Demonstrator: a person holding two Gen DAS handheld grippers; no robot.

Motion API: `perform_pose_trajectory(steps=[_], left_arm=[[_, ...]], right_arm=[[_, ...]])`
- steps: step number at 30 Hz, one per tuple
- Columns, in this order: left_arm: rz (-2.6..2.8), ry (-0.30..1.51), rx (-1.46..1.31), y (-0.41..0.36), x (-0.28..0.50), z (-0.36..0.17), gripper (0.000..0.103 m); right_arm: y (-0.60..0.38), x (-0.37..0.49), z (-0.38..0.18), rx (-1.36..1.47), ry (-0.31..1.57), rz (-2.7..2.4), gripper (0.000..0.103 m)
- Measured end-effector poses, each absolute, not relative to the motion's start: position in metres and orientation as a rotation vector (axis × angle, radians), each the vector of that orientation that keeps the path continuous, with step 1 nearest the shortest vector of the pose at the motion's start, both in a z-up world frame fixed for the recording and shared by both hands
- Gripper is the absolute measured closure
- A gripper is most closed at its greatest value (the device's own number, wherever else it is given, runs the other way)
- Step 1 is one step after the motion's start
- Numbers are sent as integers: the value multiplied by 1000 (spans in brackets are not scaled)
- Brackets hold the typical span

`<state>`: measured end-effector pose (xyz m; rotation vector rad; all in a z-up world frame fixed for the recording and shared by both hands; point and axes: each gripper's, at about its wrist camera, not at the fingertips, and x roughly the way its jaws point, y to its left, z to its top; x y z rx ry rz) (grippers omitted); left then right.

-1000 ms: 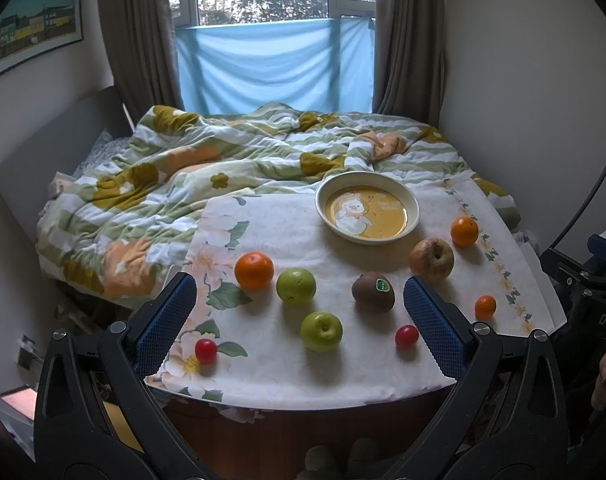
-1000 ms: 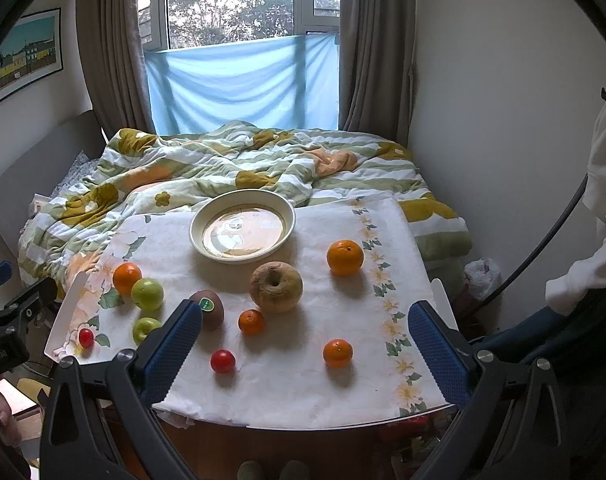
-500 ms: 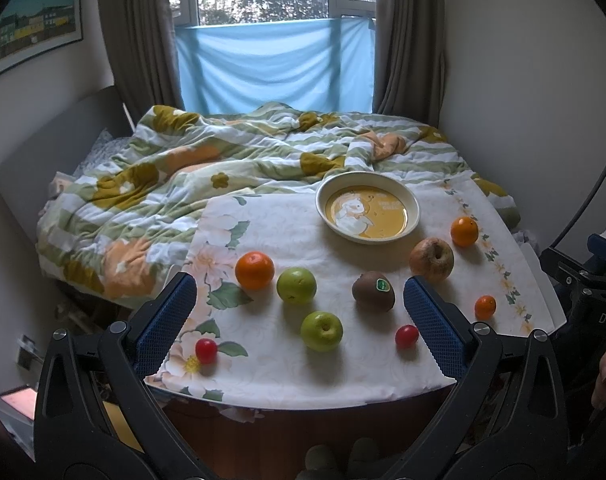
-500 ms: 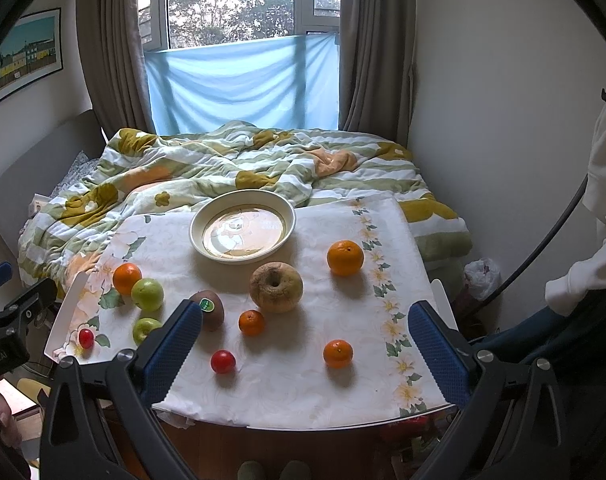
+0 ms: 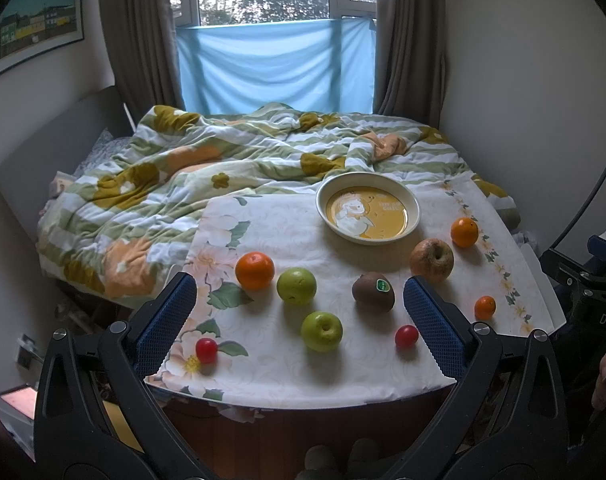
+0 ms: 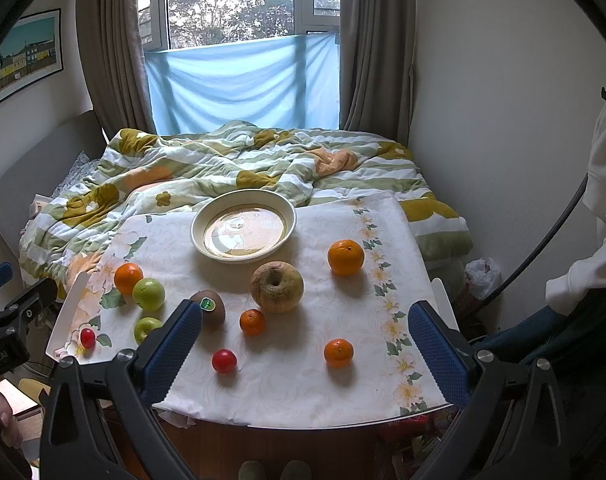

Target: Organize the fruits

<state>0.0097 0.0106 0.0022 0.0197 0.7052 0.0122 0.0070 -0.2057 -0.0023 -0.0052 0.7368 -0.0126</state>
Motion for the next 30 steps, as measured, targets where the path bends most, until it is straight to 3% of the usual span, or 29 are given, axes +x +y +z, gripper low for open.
perform_pose_trajectory(steps=[16,30], left_arm=[[59,740,-1,44,14,-3,0],[-72,849,44,39,38,-91,0]], right_arm=[[-192,14,-12,2,765,29,0],[-177,33,-90,-22,812,136,0]])
